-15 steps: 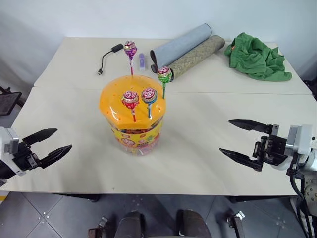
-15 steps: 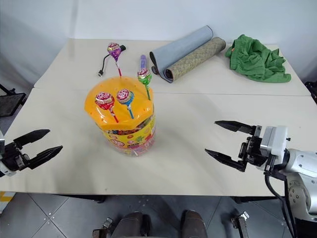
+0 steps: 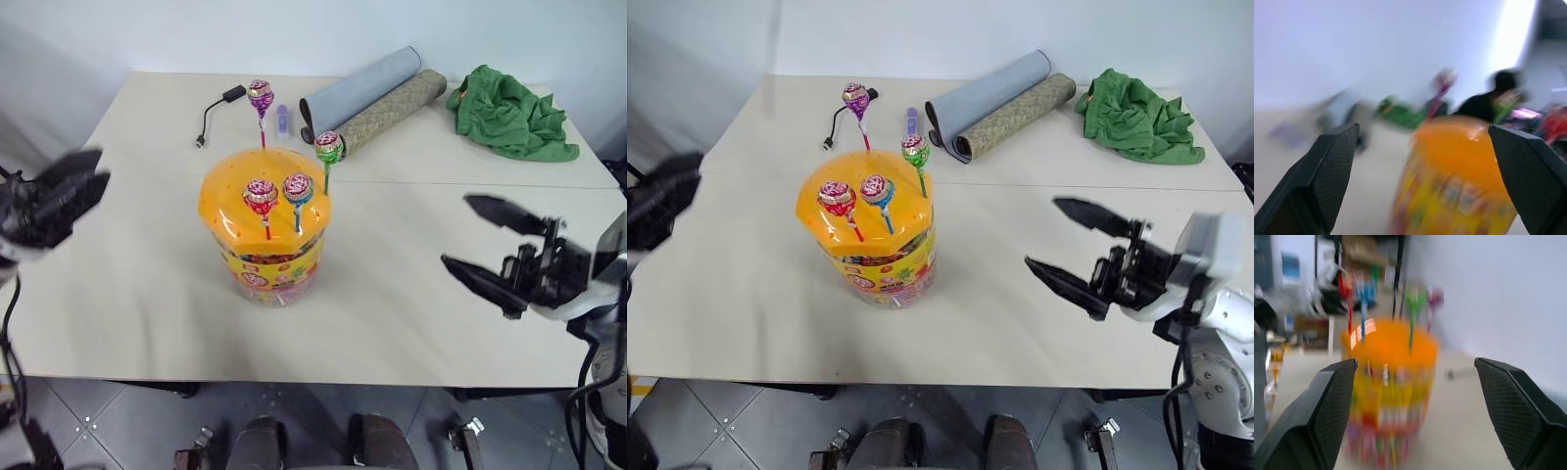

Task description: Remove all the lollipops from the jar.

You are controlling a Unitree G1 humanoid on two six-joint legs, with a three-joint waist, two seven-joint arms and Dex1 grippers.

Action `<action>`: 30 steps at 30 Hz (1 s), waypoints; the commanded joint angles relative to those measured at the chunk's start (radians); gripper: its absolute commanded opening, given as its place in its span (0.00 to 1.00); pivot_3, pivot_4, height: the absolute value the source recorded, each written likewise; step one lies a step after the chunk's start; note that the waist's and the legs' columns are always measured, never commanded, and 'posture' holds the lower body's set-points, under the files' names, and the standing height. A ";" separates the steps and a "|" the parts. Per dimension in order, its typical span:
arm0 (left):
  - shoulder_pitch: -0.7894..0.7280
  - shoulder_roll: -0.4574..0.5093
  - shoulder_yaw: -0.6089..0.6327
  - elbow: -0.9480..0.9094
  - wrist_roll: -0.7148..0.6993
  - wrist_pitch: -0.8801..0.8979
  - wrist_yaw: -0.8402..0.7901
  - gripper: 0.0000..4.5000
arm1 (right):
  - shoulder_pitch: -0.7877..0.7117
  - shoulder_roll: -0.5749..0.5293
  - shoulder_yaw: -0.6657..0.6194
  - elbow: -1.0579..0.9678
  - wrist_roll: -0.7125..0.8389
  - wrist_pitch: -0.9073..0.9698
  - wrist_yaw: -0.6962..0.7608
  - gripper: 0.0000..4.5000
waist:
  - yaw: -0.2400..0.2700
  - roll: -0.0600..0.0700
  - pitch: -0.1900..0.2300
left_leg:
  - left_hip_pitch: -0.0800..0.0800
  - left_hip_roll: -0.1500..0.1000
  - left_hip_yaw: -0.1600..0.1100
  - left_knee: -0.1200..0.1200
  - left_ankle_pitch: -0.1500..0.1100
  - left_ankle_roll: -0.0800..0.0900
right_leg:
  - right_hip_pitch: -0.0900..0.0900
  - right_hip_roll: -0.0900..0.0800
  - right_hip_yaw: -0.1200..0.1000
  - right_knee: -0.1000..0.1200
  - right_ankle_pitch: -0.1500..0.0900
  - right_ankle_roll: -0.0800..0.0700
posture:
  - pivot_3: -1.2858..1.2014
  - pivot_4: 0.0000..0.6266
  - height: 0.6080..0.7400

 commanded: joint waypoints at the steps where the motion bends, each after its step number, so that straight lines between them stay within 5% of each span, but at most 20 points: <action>1: -0.141 -0.017 -0.136 0.078 0.092 -0.035 -0.029 1.00 | -0.023 -0.005 -0.037 -0.061 0.076 0.029 -0.073 0.89 | 0.001 0.000 0.000 | 0.001 0.000 0.001 0.000 0.000 0.000 | 0.000 0.000 0.000 0.000 0.000 0.000 | 0.52 0.24 1.00; 7: -0.407 -0.132 -0.362 0.262 0.285 -0.121 -0.094 1.00 | -0.043 -0.011 -0.032 -0.073 0.059 0.040 -0.095 0.89 | 0.010 -0.001 0.000 | -0.002 0.000 0.011 0.000 0.000 0.000 | -0.002 0.001 0.000 -0.001 0.000 0.000 | 0.52 0.24 1.00; 14: -0.537 -0.217 -0.430 0.406 0.366 -0.123 -0.168 1.00 | -0.021 0.003 -0.028 -0.082 0.023 0.028 -0.095 0.89 | 0.004 -0.002 0.001 | -0.003 0.000 0.015 -0.001 0.000 0.000 | -0.005 0.001 0.000 -0.001 0.000 0.000 | 0.52 0.24 1.00; 17: -0.585 -0.260 -0.435 0.453 0.378 -0.107 -0.173 0.88 | -0.009 0.015 -0.022 -0.094 0.013 0.023 -0.106 0.89 | 0.006 -0.003 0.001 | -0.003 0.000 0.015 0.000 0.000 0.000 | -0.005 0.001 0.000 0.000 0.000 0.000 | 0.52 0.24 1.00; 30: -0.638 -0.321 -0.363 0.444 0.345 -0.021 -0.131 0.01 | -0.008 0.041 -0.012 -0.099 -0.003 0.015 -0.116 0.89 | 0.014 -0.003 0.002 | -0.003 0.000 0.015 0.000 0.000 0.001 | -0.005 0.001 0.001 0.000 0.000 0.001 | 0.52 0.24 1.00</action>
